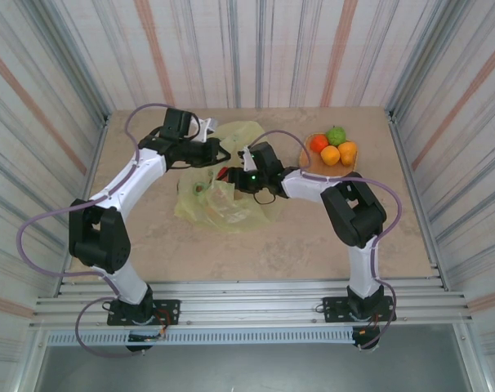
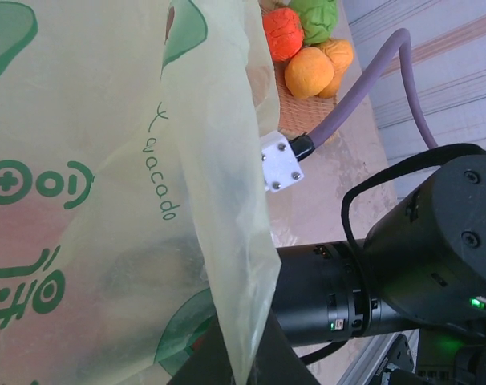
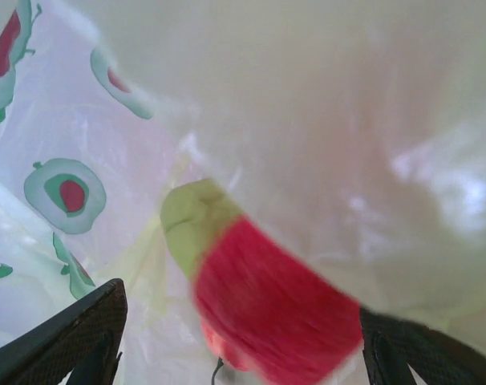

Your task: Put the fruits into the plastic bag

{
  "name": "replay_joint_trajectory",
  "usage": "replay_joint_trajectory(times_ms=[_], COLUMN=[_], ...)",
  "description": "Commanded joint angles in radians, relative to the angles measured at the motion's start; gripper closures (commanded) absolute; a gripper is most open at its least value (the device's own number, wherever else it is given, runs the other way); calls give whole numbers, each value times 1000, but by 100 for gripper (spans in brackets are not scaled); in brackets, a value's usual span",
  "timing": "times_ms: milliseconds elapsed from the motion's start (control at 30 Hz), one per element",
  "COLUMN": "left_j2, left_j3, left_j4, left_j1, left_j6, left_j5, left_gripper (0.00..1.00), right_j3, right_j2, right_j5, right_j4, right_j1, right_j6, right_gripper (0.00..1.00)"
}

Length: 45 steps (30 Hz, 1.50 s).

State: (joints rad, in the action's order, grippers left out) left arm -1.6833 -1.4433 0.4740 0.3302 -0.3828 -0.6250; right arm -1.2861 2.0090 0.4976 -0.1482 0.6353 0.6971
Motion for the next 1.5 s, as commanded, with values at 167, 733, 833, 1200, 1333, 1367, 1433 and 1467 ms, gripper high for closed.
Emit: replay_joint_trajectory(times_ms=[167, 733, 833, 1200, 1333, 1367, 1433, 1467], left_j2=[16, 17, 16, 5, 8, 11, 14, 16], left_j3=[12, 24, 26, 18, 18, 19, 18, 19], left_j4=[-2, 2, 0, 9, 9, 9, 8, 7], left_j1=[-20, -28, -28, -27, -27, -28, -27, -27], left_j6=[-10, 50, 55, 48, 42, 41, 37, 35], left_j5=[-4, 37, 39, 39, 37, 36, 36, 35], left_gripper=[100, 100, 100, 100, 100, 100, 100, 100], right_j3=[39, 168, 197, 235, 228, 222, 214, 205], right_j2=[-109, -478, -572, -777, -744, -725, -679, -649], right_j5=[5, -261, -255, -397, -565, -570, -568, -574], right_j4=[84, 349, 355, 420, 458, 462, 459, 459], right_j1=[-34, -87, -119, -235, -335, -370, -428, -455], right_j6=[-59, -317, -331, -416, -426, -419, -408, -403], right_gripper=[21, 22, 20, 8, 4, 4, 4, 4])
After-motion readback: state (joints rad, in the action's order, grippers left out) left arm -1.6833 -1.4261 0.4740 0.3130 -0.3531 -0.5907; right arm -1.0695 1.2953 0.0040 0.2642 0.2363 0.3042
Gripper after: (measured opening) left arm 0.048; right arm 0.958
